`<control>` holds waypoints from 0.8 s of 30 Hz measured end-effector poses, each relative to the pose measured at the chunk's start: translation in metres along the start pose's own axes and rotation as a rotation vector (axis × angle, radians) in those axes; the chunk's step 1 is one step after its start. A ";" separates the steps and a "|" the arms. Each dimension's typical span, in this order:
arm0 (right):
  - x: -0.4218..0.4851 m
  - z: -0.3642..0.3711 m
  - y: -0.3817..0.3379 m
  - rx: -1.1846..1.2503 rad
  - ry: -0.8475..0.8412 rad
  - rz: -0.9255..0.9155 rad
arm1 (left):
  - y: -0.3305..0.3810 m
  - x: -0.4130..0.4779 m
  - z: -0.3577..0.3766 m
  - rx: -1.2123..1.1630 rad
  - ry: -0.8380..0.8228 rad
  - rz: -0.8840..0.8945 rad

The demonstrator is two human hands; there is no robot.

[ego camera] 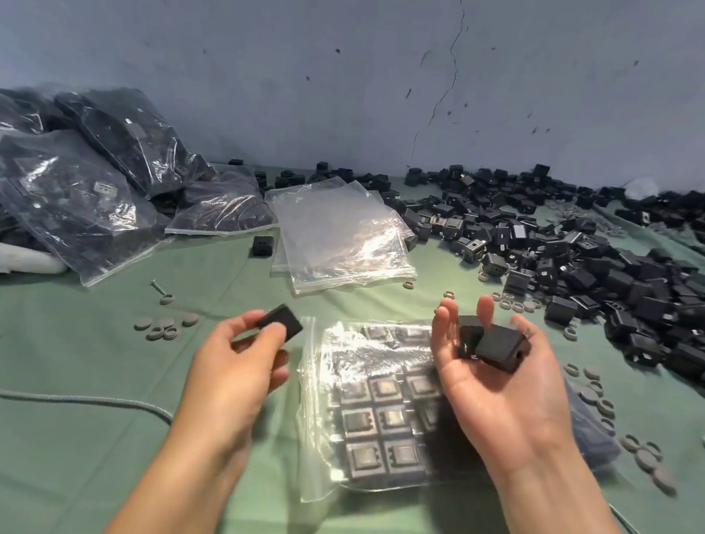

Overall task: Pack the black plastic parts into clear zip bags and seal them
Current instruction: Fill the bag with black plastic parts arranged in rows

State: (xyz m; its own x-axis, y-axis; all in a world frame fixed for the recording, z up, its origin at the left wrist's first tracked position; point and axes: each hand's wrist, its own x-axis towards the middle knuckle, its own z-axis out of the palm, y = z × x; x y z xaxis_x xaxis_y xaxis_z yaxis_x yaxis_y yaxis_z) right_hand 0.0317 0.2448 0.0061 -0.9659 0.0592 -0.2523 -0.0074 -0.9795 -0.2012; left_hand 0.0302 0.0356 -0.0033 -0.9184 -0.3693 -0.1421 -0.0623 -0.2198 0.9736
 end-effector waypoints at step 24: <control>-0.002 0.003 -0.024 0.068 0.014 -0.029 | -0.024 0.007 0.014 0.132 -0.254 0.120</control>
State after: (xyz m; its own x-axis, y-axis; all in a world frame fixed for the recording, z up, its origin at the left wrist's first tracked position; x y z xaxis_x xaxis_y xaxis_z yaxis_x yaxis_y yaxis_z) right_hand 0.0329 0.2675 0.0146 -0.9614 0.0899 -0.2602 -0.0536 -0.9882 -0.1435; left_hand 0.0195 0.0505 -0.0252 -0.9895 -0.1444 0.0084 0.0176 -0.0625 0.9979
